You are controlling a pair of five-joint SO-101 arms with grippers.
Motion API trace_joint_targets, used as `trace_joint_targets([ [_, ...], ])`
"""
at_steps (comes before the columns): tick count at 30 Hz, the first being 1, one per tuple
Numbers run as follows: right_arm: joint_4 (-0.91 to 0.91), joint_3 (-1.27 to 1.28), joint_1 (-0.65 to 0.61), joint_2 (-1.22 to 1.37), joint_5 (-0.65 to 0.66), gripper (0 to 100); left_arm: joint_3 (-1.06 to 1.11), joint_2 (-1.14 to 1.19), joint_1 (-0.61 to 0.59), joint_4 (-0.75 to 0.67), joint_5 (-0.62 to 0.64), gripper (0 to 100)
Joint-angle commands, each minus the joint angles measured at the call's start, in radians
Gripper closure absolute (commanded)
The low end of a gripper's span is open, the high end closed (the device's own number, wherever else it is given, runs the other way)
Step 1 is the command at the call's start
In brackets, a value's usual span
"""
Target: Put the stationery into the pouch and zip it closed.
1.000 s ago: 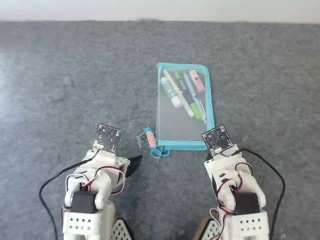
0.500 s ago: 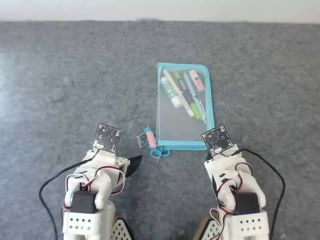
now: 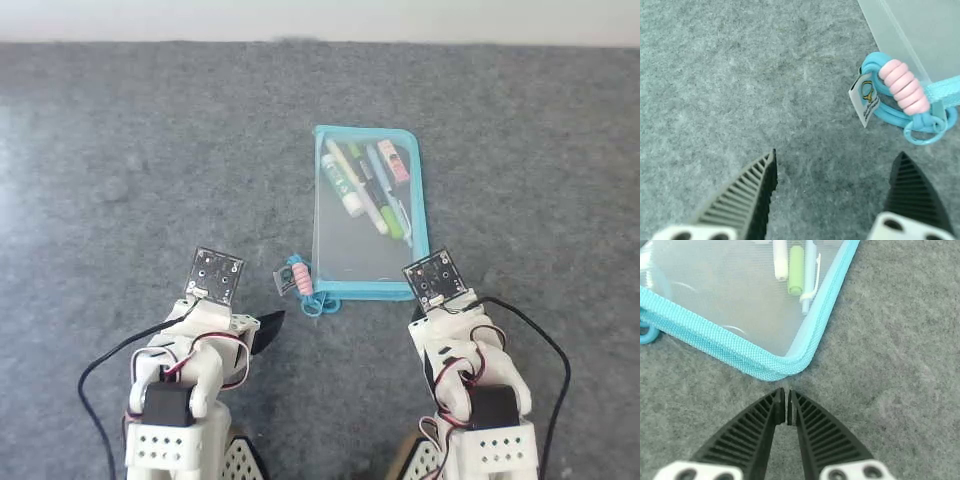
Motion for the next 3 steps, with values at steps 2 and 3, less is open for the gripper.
trace_joint_targets([
  [2, -0.015, 0.02, 0.007, -0.016, -0.006, 98.4, -0.01, -0.021, -0.009, 0.006, 0.015, 66],
  [3, -0.015, 0.02, 0.007, -0.016, -0.006, 98.4, -0.01, -0.021, -0.009, 0.006, 0.015, 66],
])
